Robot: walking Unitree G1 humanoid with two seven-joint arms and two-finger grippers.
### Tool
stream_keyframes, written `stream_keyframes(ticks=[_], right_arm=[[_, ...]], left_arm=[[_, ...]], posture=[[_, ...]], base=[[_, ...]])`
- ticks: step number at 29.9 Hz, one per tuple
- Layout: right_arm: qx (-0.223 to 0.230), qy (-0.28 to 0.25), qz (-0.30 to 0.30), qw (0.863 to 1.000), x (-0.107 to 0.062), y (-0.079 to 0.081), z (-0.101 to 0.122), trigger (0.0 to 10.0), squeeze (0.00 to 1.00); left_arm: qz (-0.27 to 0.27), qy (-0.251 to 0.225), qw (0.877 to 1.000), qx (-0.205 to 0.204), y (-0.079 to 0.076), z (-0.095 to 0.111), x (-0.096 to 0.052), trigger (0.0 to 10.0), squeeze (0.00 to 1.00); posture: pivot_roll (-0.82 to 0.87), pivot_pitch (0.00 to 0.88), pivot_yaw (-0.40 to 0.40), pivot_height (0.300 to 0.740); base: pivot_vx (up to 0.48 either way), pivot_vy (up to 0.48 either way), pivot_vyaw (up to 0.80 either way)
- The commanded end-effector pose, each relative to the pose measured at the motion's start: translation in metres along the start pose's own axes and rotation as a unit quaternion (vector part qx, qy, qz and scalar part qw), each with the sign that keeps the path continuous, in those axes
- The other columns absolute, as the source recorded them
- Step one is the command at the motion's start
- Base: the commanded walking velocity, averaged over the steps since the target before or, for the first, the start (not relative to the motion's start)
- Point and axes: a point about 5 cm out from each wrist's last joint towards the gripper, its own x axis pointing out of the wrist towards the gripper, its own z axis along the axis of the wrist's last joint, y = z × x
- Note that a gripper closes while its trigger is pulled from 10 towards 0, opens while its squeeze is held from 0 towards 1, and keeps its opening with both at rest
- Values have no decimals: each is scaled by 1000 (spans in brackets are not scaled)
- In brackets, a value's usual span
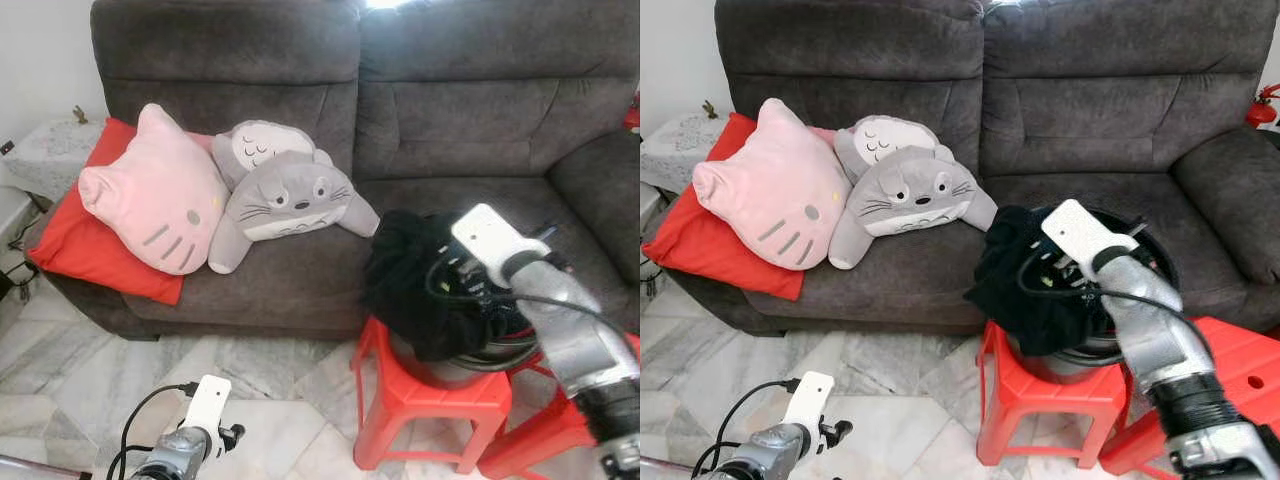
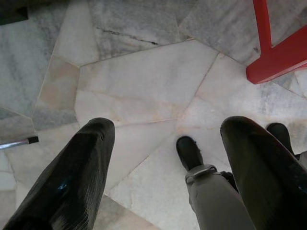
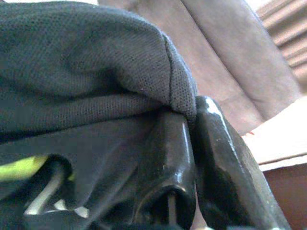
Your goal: Hang hanger
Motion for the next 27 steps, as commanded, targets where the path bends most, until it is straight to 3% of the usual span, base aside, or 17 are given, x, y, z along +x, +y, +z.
stream_keyframes(ticks=[1,3,8,11,13,14,15,16,19,20,21,27], right_arm=[[-18,8,-35,999,4,-21,-1,0,0],[-62,44,-56,996,6,-34,-13,0,0],[-83,87,-80,989,6,-50,-29,0,0],[-92,107,-75,987,7,-48,-38,0,0],[-98,125,-54,986,9,-38,-46,0,0],[-92,127,-38,987,10,-31,-48,1216,0],[-88,126,-33,987,10,-28,-48,1216,0],[-71,123,-20,990,11,-20,-48,10000,0],[-48,119,-5,992,12,-10,-47,10000,0],[8,116,10,993,13,1,-46,10000,565],[32,116,12,993,14,4,-47,10000,1000],[34,111,17,993,16,5,-47,10000,1000]], left_arm=[[2,8,1000,13,2,-1,0,10000,0],[2,8,1000,13,2,-1,0,10000,0],[2,8,1000,14,2,-1,0,10000,0],[1,9,1000,14,2,-2,0,10000,0],[1,9,1000,15,2,-2,0,10000,0],[1,9,1000,15,2,-2,0,10000,0],[1,9,1000,15,2,-2,0,10000,0],[1,10,1000,15,2,-2,0,10000,0],[1,10,1000,16,2,-3,0,10000,0],[1,10,1000,16,2,-3,0,10000,0],[1,10,1000,16,2,-3,0,10000,0],[0,11,1000,17,2,-3,0,10000,0]], posture=[[-152,0,48,740],[-152,0,48,740],[-150,0,48,740],[-149,0,49,740],[-149,0,49,740],[-149,0,49,740],[-149,0,49,740],[-148,0,50,740],[-148,0,50,740],[-148,0,50,740],[-148,0,50,740],[-148,0,50,740]], base=[[0,0,0],[0,0,0],[0,0,0],[0,0,0],[0,0,0],[0,0,0],[0,0,0],[0,0,0],[0,0,0],[0,0,0],[0,0,0],[0,0,0]])
